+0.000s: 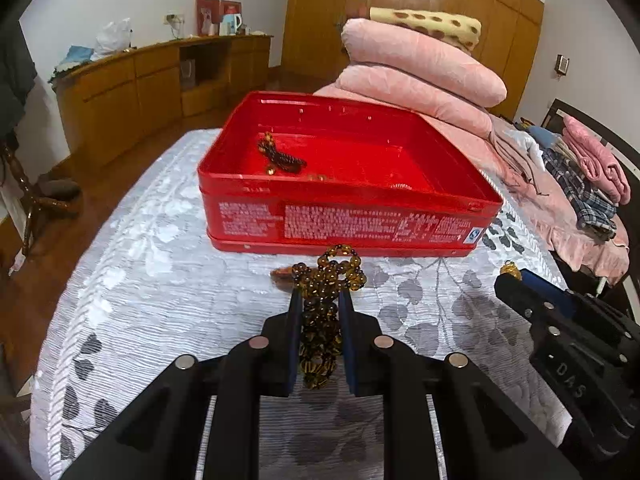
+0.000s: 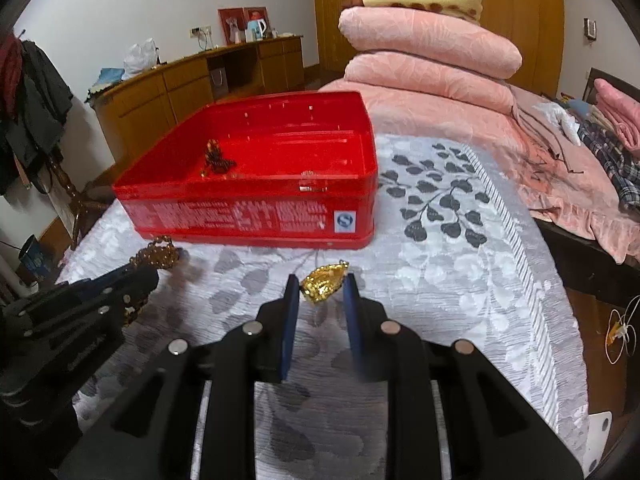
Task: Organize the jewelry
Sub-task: 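Carry the charm and amber strand over the red tray and release them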
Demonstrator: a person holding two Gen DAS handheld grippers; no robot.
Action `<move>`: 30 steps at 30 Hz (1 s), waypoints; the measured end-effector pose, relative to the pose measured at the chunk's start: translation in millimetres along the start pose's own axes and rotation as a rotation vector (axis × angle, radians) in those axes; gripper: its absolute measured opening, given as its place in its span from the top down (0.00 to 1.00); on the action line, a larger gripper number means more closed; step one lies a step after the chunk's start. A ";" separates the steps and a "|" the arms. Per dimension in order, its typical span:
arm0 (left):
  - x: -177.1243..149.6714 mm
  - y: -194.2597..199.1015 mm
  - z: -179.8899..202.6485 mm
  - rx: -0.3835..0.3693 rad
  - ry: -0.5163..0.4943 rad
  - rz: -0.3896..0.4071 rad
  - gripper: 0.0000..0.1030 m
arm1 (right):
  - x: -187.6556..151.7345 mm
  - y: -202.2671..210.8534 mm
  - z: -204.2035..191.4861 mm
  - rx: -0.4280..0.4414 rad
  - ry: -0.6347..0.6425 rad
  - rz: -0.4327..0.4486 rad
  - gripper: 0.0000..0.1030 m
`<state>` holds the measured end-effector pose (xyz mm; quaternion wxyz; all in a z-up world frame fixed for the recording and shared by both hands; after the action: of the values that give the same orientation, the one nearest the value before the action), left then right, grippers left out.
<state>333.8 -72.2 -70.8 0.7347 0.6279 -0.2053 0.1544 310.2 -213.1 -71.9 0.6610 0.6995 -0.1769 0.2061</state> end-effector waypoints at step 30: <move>69.2 78.9 11.1 0.002 -0.035 0.246 0.83 | 67.4 63.9 -11.0 0.010 0.042 0.135 0.79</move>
<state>354.5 -72.3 32.8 0.7056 0.6014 -0.2936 0.2327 333.8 -204.5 18.1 0.6455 0.6848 -0.2090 0.2658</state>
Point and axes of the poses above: each gripper's, at about its wrist camera, not at the fingertips, and y roughly against the way its jaws point, z to its right, x to its top, the point moved 7 cm from there along -y, roughly the way its jaws point, and after that the axes turned 15 degrees about -z, right-handed, at the moved point
